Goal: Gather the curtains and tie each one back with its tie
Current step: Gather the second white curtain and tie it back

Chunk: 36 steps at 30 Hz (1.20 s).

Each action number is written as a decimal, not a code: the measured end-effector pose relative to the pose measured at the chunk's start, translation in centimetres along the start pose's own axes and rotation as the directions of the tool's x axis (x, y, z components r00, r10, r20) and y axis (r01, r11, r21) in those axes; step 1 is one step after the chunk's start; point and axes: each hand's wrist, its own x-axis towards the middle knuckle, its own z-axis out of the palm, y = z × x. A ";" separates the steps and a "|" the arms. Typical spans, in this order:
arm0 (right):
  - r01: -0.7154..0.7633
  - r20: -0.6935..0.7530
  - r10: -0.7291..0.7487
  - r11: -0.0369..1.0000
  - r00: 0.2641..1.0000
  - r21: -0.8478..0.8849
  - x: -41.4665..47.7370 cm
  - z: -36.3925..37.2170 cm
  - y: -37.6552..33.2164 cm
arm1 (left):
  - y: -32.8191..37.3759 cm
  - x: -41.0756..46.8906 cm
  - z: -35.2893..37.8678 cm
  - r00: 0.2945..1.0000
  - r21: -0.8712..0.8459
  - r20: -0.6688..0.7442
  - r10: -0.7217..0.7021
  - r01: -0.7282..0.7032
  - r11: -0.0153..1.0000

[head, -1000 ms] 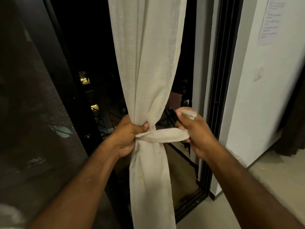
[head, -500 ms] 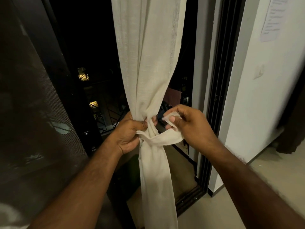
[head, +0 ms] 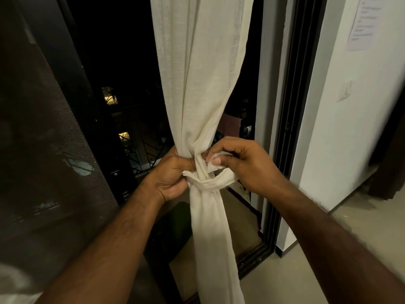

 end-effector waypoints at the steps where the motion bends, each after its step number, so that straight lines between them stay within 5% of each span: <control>1: 0.023 0.002 -0.023 1.000 1.000 -0.020 0.2 0.0 -0.1 | 0.0 0.1 -0.1 1.000 -0.013 0.005 0.004 -0.003 1.000; 11: 0.094 -0.108 -0.112 0.983 0.988 -0.155 0.8 1.0 -0.8 | -0.6 0.4 -0.1 0.999 -0.031 0.027 0.033 -0.032 0.999; 17: -0.049 -0.195 0.028 0.993 0.980 -0.105 1.2 1.7 -0.1 | -1.0 0.4 0.3 0.999 0.000 0.030 0.034 -0.034 0.999; 20: -0.096 -0.164 0.093 0.995 0.982 -0.012 1.4 1.3 0.2 | -0.6 0.4 0.2 0.999 0.063 -0.016 0.040 -0.039 0.997; 25: -0.205 -0.014 0.230 0.890 0.973 0.408 0.9 -0.6 1.7 | -0.5 0.5 0.1 0.987 0.104 -0.151 0.051 -0.036 0.994; 32: -0.245 -0.204 0.350 0.879 0.914 0.410 0.1 -0.3 2.9 | -0.7 0.8 -0.3 0.978 0.144 -0.207 0.036 -0.006 0.990; 36: -0.268 -0.181 0.383 0.849 0.906 0.455 -0.3 0.4 2.8 | -1.0 0.9 0.2 0.971 0.323 -0.229 0.074 0.004 0.946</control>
